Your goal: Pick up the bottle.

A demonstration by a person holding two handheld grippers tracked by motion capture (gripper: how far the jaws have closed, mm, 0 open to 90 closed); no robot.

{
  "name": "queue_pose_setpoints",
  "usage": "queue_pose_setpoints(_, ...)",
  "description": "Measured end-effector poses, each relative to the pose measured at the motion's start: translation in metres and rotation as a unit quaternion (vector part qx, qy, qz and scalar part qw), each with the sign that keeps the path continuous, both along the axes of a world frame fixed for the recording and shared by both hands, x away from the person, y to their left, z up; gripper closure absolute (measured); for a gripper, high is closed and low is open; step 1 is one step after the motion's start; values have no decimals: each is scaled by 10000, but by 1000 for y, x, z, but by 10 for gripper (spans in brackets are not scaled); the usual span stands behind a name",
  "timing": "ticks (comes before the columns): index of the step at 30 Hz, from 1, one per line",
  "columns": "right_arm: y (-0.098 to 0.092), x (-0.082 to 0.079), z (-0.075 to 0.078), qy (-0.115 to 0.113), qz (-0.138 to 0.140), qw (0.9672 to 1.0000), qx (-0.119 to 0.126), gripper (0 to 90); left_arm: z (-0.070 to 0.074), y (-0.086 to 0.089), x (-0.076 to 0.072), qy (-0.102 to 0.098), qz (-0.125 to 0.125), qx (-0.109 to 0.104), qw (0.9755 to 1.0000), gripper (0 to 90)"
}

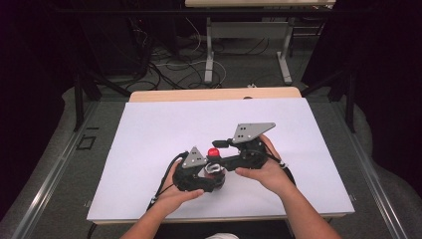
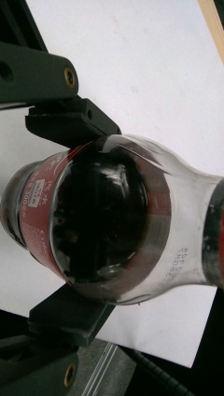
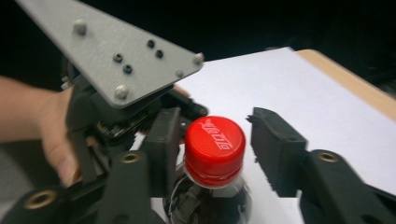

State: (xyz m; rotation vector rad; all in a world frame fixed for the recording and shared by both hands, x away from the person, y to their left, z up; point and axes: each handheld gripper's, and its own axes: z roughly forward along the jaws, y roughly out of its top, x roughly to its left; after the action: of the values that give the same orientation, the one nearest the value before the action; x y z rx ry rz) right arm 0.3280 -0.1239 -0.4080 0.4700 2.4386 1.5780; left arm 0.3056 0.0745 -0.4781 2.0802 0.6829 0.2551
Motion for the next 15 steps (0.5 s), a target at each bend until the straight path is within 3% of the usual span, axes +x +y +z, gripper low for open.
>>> queue_pose_setpoints(3,1,-3,1,-35,-57,10000,49,443,0,2,2,-14,61,49,10000,301)
queue_pose_setpoints(6,4,-11,1,-58,-420,9991,39,434,0,2,2,-8,95,19,10000,301)
queue_pose_setpoints(11,13,-23,-2,-399,-1174,9922,-102,434,-1,1,2,-15,149,42,9999,301)
queue_pose_setpoints(12,18,-24,-6,-371,-1303,9908,-82,434,-1,1,2,-12,150,42,9999,301)
queue_pose_setpoints(15,21,-23,-10,-310,-1371,9901,-57,434,-1,1,2,-14,126,49,9999,301)
